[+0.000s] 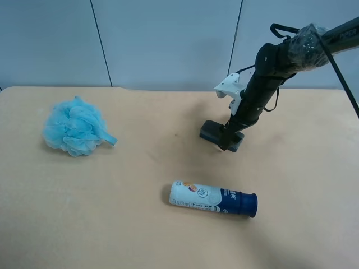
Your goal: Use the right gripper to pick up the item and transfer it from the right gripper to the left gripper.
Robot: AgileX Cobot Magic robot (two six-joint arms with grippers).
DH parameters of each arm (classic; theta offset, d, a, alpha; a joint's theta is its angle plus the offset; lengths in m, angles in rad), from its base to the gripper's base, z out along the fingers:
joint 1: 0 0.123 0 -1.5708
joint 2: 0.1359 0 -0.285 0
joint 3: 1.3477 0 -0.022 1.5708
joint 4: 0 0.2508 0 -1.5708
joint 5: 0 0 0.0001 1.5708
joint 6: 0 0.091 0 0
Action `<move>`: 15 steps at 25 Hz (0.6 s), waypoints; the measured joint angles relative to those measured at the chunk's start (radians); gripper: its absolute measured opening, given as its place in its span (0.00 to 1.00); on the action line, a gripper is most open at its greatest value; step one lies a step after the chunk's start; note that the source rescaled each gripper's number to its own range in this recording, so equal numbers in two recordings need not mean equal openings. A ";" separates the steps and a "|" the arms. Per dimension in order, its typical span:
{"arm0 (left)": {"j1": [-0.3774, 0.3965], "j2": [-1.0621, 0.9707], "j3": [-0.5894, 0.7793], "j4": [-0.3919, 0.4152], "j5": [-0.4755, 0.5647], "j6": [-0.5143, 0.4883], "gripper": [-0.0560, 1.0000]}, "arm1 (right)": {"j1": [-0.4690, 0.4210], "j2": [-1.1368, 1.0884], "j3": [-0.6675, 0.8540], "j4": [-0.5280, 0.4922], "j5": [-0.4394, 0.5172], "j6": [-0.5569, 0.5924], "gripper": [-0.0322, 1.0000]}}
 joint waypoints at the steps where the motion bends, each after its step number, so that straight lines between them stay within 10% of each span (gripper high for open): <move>1: 0.000 0.000 0.000 0.000 0.000 0.000 1.00 | 0.000 0.000 0.000 0.000 0.001 0.000 0.96; 5: 0.000 0.000 0.000 0.000 0.000 0.000 1.00 | 0.000 0.000 0.000 0.000 0.008 0.000 0.86; 13: 0.000 0.000 0.000 0.000 0.000 0.000 1.00 | 0.000 0.000 0.000 0.000 0.009 0.001 0.04; 15: 0.000 0.000 0.000 0.000 0.000 0.000 1.00 | 0.000 0.000 0.000 0.000 0.009 0.003 0.03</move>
